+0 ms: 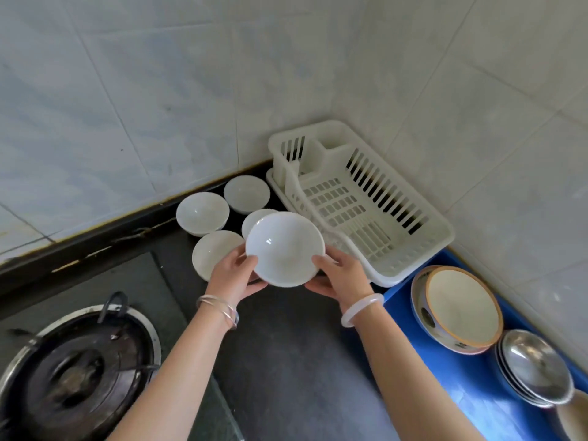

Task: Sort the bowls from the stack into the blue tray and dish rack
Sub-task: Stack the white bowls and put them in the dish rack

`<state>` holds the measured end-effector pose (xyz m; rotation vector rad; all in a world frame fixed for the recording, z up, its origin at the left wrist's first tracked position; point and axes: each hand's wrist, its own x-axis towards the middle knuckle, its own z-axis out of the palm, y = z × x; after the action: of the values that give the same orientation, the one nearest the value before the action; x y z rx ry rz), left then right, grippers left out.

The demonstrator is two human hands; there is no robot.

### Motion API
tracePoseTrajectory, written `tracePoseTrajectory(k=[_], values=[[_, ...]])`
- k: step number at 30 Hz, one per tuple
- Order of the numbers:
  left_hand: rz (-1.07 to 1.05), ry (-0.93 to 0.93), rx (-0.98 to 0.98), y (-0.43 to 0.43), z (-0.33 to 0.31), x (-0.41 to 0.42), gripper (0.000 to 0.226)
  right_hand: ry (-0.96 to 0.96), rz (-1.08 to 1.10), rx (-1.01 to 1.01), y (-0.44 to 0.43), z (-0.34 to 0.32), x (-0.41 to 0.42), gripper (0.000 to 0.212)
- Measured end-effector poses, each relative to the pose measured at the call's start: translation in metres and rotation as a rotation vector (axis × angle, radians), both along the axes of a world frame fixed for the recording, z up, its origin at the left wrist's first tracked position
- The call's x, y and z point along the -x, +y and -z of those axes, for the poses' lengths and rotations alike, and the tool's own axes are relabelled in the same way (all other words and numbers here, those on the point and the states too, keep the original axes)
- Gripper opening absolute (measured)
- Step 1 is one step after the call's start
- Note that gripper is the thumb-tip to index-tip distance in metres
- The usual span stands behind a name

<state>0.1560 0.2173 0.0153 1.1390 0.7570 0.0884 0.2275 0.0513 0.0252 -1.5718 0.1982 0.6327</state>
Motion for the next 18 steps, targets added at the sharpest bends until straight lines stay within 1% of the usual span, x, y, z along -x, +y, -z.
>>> tracePoseTrajectory(k=[4, 8, 12, 15, 18], values=[[0.079, -0.058, -0.042, -0.016, -0.032, -0.075, 0.024, -0.08, 0.127, 0.029, -0.016, -0.028, -0.055, 0.035], [0.214, -0.063, -0.069, -0.032, -0.043, -0.15, 0.031, -0.086, 0.233, 0.047, -0.028, -0.036, -0.113, 0.035], [0.299, -0.01, -0.077, -0.042, -0.033, -0.212, 0.034, -0.02, 0.29, 0.059, -0.03, -0.023, -0.165, 0.034], [0.322, 0.053, -0.083, -0.049, -0.014, -0.245, 0.035, 0.071, 0.336, 0.054, -0.027, -0.004, -0.192, 0.035], [0.313, 0.132, -0.105, -0.052, 0.011, -0.267, 0.039, 0.121, 0.375, 0.094, -0.023, 0.017, -0.211, 0.036]])
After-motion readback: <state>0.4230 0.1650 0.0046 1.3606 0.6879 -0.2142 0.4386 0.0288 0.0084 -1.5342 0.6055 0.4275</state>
